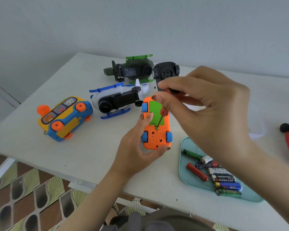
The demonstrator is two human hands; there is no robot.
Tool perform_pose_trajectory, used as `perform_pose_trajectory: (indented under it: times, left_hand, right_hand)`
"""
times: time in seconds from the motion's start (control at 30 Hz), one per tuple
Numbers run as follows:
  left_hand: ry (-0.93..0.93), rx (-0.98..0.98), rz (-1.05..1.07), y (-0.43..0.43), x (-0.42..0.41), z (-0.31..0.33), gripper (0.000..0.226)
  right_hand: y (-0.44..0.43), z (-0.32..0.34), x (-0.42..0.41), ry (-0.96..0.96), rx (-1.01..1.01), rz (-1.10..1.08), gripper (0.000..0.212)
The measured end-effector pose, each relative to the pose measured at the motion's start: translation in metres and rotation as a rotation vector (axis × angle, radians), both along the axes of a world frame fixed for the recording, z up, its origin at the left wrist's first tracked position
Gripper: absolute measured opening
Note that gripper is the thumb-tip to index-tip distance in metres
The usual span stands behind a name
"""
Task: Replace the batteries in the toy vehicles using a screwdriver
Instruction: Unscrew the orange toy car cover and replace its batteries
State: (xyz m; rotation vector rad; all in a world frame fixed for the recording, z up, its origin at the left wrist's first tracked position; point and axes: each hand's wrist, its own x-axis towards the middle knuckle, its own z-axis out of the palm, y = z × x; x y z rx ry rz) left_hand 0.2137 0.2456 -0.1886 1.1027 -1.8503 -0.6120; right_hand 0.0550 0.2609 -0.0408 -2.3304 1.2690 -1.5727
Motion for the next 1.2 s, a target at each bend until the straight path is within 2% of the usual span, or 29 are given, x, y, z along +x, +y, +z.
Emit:
perform_pose_trajectory:
  times: [0.07,0.2,0.3,0.43,0.53,0.63,0.73,0.9,1.07,1.2]
  left_hand:
    - [-0.001,0.007,-0.020,0.000,0.001,-0.001,0.079]
    - [-0.010,0.011,-0.018,-0.001,0.002,-0.004,0.080]
    - [0.007,0.038,-0.019,-0.001,0.003,-0.003,0.080]
    - [0.032,0.067,-0.047,0.000,0.001,-0.001,0.094]
    - [0.048,0.103,-0.041,0.000,-0.001,0.001,0.095]
    - [0.076,0.122,-0.019,0.002,-0.002,0.002,0.083]
    - [0.096,0.106,-0.019,0.003,-0.003,0.003,0.087]
    - [0.150,0.079,-0.009,0.004,-0.003,0.001,0.085]
    - [0.247,0.002,0.034,0.001,-0.003,0.002,0.088]
    - [0.356,0.003,0.038,-0.001,-0.005,0.009,0.085]
  right_hand:
    - [-0.005,-0.003,-0.002,-0.031,-0.009,-0.063,0.015]
    - [-0.014,0.006,-0.019,-0.236,0.136,-0.063,0.013]
    - [-0.010,0.007,-0.040,-0.243,0.076,-0.018,0.012]
    - [-0.001,-0.019,-0.054,0.161,-0.135,-0.009,0.009]
    - [0.008,-0.057,-0.058,0.421,-0.165,0.138,0.010]
    - [0.013,-0.089,-0.061,0.568,-0.120,0.269,0.015]
    - [0.013,-0.106,-0.061,0.617,-0.115,0.299,0.019]
    - [0.009,-0.117,-0.053,0.590,-0.024,0.354,0.011]
    - [0.007,-0.115,-0.056,0.541,0.018,0.342,0.019]
    - [0.009,-0.106,-0.057,0.325,0.116,0.288,0.021]
